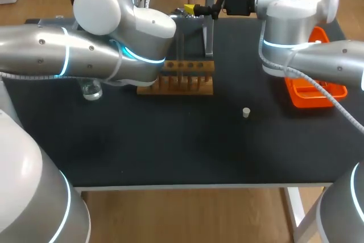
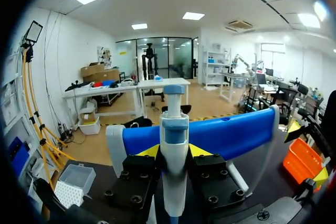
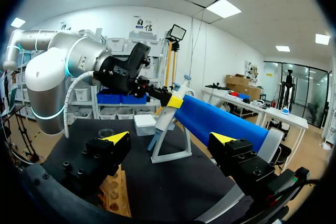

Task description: Invert the test tube, pick up the pipette, mount the tip to pipette, aspirate from beaker and dispense into the tube, eject the tip, return the pipette, and cap with the stopper.

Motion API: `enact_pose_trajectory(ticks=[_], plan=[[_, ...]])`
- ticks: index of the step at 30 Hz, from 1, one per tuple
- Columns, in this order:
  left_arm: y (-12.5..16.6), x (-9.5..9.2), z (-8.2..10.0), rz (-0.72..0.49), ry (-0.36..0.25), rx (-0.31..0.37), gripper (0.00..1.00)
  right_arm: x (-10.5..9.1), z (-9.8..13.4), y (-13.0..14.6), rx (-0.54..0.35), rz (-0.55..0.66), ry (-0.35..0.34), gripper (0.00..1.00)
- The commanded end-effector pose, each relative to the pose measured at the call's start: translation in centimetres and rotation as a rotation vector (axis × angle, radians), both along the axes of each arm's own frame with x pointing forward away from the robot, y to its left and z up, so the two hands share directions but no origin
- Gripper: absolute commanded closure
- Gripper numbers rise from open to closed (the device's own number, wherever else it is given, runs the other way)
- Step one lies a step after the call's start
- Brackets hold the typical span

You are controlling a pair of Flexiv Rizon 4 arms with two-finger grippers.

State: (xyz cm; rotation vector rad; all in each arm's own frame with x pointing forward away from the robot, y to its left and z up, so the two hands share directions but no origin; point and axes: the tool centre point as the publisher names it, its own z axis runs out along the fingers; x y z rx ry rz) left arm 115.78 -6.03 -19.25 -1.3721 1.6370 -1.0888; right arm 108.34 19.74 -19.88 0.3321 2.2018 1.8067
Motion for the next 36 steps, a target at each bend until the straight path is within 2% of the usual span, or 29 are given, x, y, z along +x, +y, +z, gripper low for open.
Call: enact_pose_trajectory(ticks=[1, 12, 28, 31, 32, 35, 36], plan=[[-0.1, 0.4, -0.3, 0.001, 0.007, -0.001, 1.00, 0.0, 0.0, 0.0, -0.001, 0.000, 0.000, 0.00], [-0.1, 0.4, -1.2, 0.004, 0.031, -0.008, 1.00, 0.0, 0.0, 0.0, -0.001, 0.000, 0.000, 0.00], [-0.1, 0.7, -1.5, 0.003, 0.047, -0.007, 1.00, 0.0, 0.0, 0.0, -0.001, 0.000, 0.000, 0.00], [-0.1, 0.6, -1.6, -0.005, 0.045, -0.013, 0.36, 0.0, 0.0, 0.0, -0.001, 0.000, 0.000, 0.00], [-0.1, 0.6, -1.6, -0.006, 0.046, -0.012, 0.34, 0.0, 0.0, 0.0, -0.001, 0.000, 0.000, 0.00], [-0.2, 0.5, -1.6, -0.005, 0.046, -0.015, 0.02, 0.0, 0.0, 0.0, -0.001, 0.000, 0.000, 0.00], [-0.3, 0.5, -1.6, -0.006, 0.045, -0.016, 0.00, 0.0, 0.0, 0.0, -0.001, 0.000, 0.000, 0.00]])
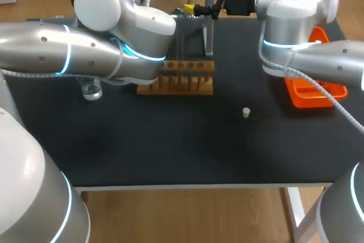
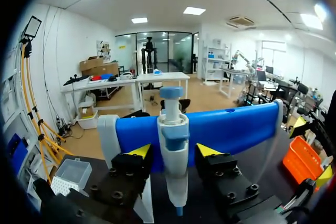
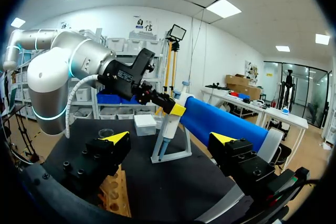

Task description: Invert the test tube, pick up the pipette, mount the tip to pipette, aspirate from beaker and dispense into the tube, eject the tip, return the pipette, and cap with the stopper.

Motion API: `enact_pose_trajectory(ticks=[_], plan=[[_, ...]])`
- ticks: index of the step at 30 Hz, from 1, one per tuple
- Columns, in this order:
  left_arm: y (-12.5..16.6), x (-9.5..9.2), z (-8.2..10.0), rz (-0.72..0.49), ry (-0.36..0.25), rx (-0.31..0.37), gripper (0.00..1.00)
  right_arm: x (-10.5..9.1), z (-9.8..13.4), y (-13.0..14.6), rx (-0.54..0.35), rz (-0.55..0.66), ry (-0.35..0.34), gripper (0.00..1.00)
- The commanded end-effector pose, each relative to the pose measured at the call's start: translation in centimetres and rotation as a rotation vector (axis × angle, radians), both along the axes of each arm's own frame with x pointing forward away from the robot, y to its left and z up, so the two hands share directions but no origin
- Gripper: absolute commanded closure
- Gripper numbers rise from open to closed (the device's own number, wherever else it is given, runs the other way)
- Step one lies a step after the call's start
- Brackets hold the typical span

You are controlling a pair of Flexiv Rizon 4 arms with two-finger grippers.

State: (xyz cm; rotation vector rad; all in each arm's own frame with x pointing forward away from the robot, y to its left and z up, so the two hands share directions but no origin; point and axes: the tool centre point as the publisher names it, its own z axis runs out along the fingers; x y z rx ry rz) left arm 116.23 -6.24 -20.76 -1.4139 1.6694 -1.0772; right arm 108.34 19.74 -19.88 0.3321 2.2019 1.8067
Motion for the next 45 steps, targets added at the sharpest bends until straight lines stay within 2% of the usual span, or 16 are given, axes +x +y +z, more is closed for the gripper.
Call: enact_pose_trajectory(ticks=[1, 6, 10, 18, 21, 26, 28, 30, 31, 32, 34, 36, 41, 45], plan=[[-0.1, 0.0, 0.0, -0.004, -0.003, -0.002, 0.00, 0.0, 0.0, 0.0, -0.001, 0.000, 0.000, 0.00], [-0.1, -0.4, 0.7, -0.002, -0.017, 0.001, 0.00, 0.0, 0.0, 0.0, -0.001, 0.000, 0.000, 0.00], [-0.2, -0.7, 2.0, -0.002, -0.044, 0.007, 0.00, 0.0, 0.0, 0.0, -0.001, 0.000, 0.000, 0.00], [-0.2, -2.4, 6.0, 0.001, -0.122, 0.025, 0.00, 0.0, 0.0, 0.0, -0.001, 0.000, 0.000, 0.00], [-0.2, -3.4, 7.6, -0.033, -0.127, 0.061, 0.00, 0.0, 0.0, 0.0, -0.001, 0.000, 0.000, 0.00], [0.1, -6.3, 10.0, -0.182, -0.178, 0.095, 0.00, 0.0, 0.0, 0.0, -0.001, 0.000, 0.000, 0.00], [-0.1, -7.9, 10.7, -0.287, -0.209, 0.069, 0.00, 0.0, 0.0, 0.0, -0.001, 0.000, 0.000, 0.00], [-0.1, -9.3, 11.1, -0.362, -0.223, 0.065, 0.00, 0.0, 0.0, 0.0, -0.001, 0.000, 0.000, 0.00], [-0.3, -10.0, 11.3, -0.408, -0.212, 0.068, 0.00, 0.0, 0.0, 0.0, -0.001, 0.000, 0.000, 0.00], [-0.3, -10.7, 11.4, -0.407, -0.195, 0.101, 0.00, 0.0, 0.0, 0.0, -0.001, 0.000, 0.000, 0.00], [-0.4, -12.2, 11.7, -0.475, -0.228, 0.072, 0.00, 0.0, 0.0, 0.0, -0.001, 0.000, 0.000, 0.00], [-0.4, -13.7, 11.9, -0.515, -0.248, 0.068, 0.00, 0.0, 0.0, 0.0, -0.001, 0.000, 0.000, 0.00], [-1.1, -16.9, 12.0, -0.665, -0.314, 0.004, 0.00, 0.0, 0.0, 0.0, -0.001, 0.000, 0.000, 0.00], [-1.8, -18.6, 10.7, -0.762, -0.304, -0.003, 0.00, 0.0, 0.0, 0.0, -0.001, 0.000, 0.000, 0.00]])
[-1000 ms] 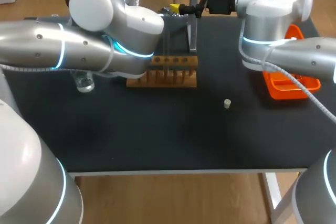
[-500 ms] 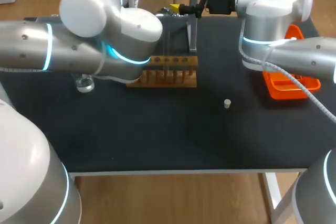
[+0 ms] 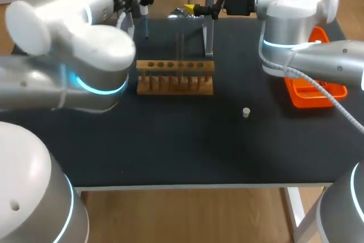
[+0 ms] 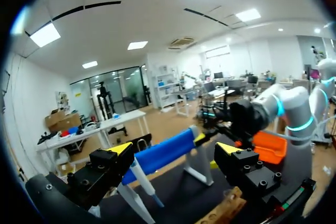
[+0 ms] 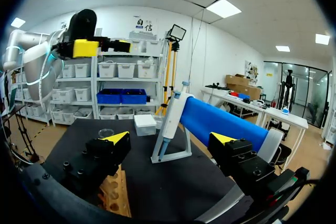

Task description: Invert the test tube, pick up the pipette, mount the tip to pipette, aspirate from beaker and dispense into the tube, eject the tip, return the pipette, and cap with the stopper.

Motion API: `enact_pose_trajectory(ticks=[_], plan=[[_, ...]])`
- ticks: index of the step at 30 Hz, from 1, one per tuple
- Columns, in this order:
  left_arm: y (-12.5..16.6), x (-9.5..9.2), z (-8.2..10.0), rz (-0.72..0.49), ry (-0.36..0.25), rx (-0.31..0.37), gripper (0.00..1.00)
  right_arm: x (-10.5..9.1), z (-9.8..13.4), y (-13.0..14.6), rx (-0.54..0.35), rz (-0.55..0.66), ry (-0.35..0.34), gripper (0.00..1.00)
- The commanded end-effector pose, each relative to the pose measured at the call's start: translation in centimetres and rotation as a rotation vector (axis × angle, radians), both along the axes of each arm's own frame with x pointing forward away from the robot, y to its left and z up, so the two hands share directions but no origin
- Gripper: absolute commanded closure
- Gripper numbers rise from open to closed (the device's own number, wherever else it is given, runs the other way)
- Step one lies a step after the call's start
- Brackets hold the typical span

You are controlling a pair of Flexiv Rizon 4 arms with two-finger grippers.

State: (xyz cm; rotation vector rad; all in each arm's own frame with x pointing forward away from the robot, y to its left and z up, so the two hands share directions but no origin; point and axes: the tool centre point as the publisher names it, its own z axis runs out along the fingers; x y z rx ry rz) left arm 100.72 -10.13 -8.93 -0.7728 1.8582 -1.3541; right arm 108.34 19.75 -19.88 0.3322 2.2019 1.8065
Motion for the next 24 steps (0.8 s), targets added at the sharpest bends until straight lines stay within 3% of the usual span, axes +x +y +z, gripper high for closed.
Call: enact_pose_trajectory(ticks=[1, 13, 18, 24], plan=[[1.8, -3.4, -1.5, -0.321, 0.011, -0.058, 0.00, 0.0, 0.0, 0.0, -0.001, 0.000, 0.000, 0.00], [-1.1, -5.6, -5.7, -0.547, 0.047, -0.075, 0.00, 0.0, 0.0, 0.0, -0.001, 0.000, 0.000, 0.00], [-2.3, -6.6, -7.6, -0.596, 0.088, -0.034, 0.00, 0.0, 0.0, 0.0, -0.001, 0.000, 0.000, 0.00], [-2.3, -6.6, -7.6, -0.596, 0.088, -0.034, 0.00, 0.0, 0.0, 0.0, -0.001, 0.000, 0.000, 0.00]])
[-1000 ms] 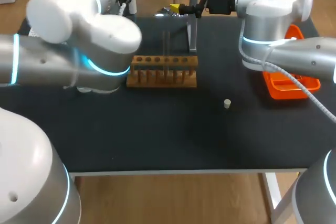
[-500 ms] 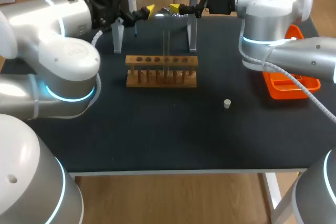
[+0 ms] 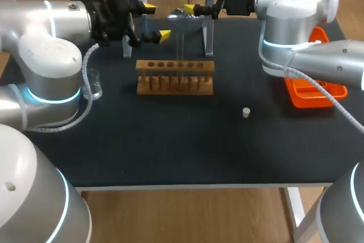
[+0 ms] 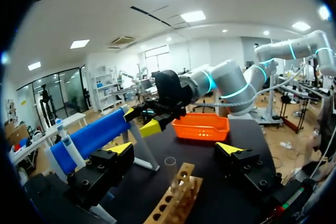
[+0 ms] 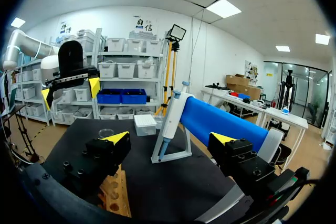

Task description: Invert the test tube, pick up the pipette, mount the tip to pipette, aspirate from beaker and dispense into the tube, eject the tip, return the pipette, and cap with the stopper.

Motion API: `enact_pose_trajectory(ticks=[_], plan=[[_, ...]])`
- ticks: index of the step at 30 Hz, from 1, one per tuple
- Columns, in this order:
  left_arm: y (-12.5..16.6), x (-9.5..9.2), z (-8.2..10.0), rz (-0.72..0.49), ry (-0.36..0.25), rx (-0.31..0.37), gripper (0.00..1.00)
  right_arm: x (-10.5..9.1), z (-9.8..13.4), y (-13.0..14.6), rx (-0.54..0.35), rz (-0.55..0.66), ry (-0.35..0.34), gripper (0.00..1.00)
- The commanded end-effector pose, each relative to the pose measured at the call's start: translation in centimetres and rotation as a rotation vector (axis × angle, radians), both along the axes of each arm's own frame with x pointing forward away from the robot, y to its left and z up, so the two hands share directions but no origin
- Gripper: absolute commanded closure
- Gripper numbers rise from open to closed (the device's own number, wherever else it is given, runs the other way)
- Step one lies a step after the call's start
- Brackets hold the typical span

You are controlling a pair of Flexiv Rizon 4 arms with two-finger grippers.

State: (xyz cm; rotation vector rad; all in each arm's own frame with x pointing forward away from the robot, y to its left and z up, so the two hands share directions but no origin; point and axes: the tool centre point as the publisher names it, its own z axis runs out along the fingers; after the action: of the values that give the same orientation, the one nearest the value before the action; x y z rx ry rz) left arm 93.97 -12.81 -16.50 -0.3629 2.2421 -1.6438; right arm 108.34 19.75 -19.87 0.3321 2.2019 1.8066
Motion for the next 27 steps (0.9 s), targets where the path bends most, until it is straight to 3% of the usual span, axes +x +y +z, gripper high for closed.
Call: enact_pose_trajectory(ticks=[1, 9, 17, 27], plan=[[0.4, 0.2, -0.1, -0.071, -0.001, -0.044, 0.00, 0.0, 0.0, 0.0, -0.001, 0.000, 0.000, 0.00], [0.4, 0.2, -0.1, -0.071, -0.001, -0.044, 0.00, 0.0, 0.0, 0.0, -0.001, 0.000, 0.000, 0.00], [-2.5, 1.0, -4.3, -0.178, 0.013, 0.000, 0.00, 0.0, 0.0, 0.0, -0.001, 0.000, 0.000, 0.00], [-3.8, 2.0, -7.3, -0.227, 0.047, 0.012, 0.00, 0.0, 0.0, 0.0, -0.001, 0.000, 0.000, 0.00]])
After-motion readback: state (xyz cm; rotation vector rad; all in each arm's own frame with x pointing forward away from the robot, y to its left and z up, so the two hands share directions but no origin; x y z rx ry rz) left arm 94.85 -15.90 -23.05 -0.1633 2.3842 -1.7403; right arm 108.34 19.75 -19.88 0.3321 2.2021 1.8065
